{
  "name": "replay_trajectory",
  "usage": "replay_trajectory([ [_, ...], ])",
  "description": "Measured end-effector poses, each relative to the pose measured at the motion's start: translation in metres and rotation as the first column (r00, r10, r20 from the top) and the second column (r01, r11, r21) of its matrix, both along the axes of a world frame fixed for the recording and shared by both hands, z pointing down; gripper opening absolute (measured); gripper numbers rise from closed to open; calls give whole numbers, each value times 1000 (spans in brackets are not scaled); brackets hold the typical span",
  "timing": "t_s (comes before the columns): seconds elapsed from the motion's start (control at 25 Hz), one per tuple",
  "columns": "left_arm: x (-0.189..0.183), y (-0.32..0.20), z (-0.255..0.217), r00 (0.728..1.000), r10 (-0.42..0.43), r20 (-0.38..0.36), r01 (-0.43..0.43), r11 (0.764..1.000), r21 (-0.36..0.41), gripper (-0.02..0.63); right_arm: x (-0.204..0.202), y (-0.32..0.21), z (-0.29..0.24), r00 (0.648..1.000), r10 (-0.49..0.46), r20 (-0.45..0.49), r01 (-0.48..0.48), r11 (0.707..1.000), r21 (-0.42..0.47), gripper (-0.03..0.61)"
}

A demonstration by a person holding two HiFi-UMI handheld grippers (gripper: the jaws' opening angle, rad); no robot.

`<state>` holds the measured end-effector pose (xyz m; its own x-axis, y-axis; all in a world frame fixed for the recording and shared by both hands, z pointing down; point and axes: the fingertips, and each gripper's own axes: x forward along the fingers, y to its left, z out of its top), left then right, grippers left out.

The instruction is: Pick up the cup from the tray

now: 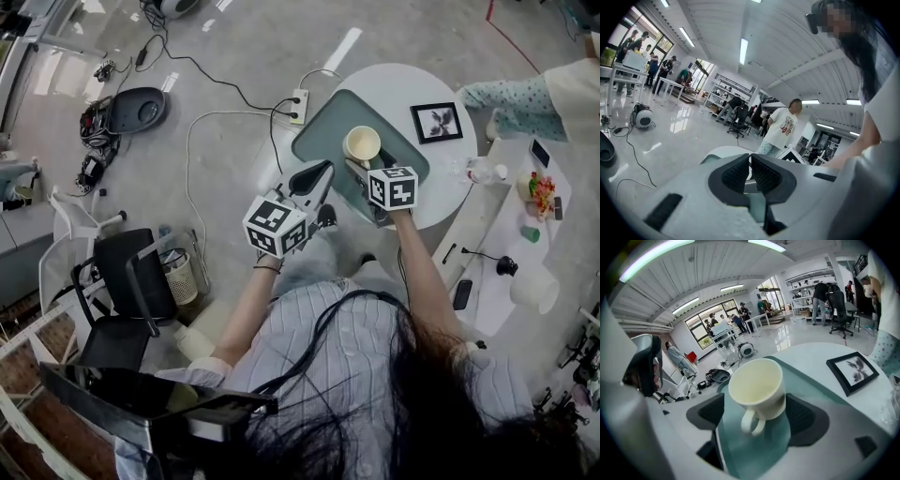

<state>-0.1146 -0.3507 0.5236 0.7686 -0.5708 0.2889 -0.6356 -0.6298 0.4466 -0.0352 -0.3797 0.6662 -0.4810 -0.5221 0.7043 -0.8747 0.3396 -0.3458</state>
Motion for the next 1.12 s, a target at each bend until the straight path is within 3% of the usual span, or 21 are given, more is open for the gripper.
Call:
replay_trajectory([
  [0.84, -10, -7, 16, 1000, -2, 20, 3, 999, -45, 15, -6, -24, 36, 989, 20, -147, -21, 1000, -6, 416],
  [1.12, -11, -5, 20, 999, -6, 34, 8, 999, -54, 15, -7, -31, 38, 990, 49, -132, -49, 999, -1, 414],
])
